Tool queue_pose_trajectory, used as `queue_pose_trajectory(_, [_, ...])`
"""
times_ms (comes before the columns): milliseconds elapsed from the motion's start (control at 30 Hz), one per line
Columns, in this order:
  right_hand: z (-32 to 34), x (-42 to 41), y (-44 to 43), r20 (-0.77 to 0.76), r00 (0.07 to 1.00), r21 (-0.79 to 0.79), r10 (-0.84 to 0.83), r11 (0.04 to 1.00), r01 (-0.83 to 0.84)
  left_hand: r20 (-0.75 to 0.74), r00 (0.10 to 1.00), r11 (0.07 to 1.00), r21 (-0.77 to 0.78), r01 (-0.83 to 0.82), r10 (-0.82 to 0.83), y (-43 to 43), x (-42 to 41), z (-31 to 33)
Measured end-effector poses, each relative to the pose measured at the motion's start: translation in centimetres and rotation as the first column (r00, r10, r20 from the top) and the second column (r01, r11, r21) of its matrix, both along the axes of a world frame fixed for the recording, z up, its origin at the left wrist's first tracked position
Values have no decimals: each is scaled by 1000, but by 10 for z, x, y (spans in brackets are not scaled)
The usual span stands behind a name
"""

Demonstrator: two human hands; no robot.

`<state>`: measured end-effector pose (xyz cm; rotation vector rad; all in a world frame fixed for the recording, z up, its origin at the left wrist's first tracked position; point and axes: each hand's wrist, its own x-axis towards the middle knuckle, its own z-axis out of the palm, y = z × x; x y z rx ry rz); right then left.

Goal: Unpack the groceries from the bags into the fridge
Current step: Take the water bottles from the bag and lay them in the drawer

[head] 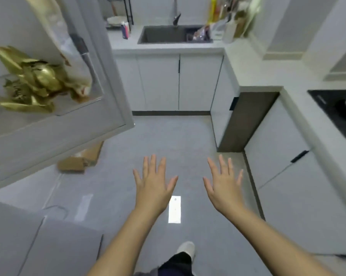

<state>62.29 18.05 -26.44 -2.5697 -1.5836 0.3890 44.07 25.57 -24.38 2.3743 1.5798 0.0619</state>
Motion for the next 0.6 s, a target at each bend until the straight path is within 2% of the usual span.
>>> queue_pose_trajectory(133, [-1,47,-22,42,978,-39,-204,978,205,19,976,976,-15,219,-219,21,65,-6])
queue_pose_trajectory(300, [4,97,-50,73,921,-27,-384,922,387,14,912,912,37,409,-410,42,141,-1])
queue_pose_trajectory(600, [16,153,-111,105,837,9,-537,842,539,38,797,797,87,598,-602,9,232,5])
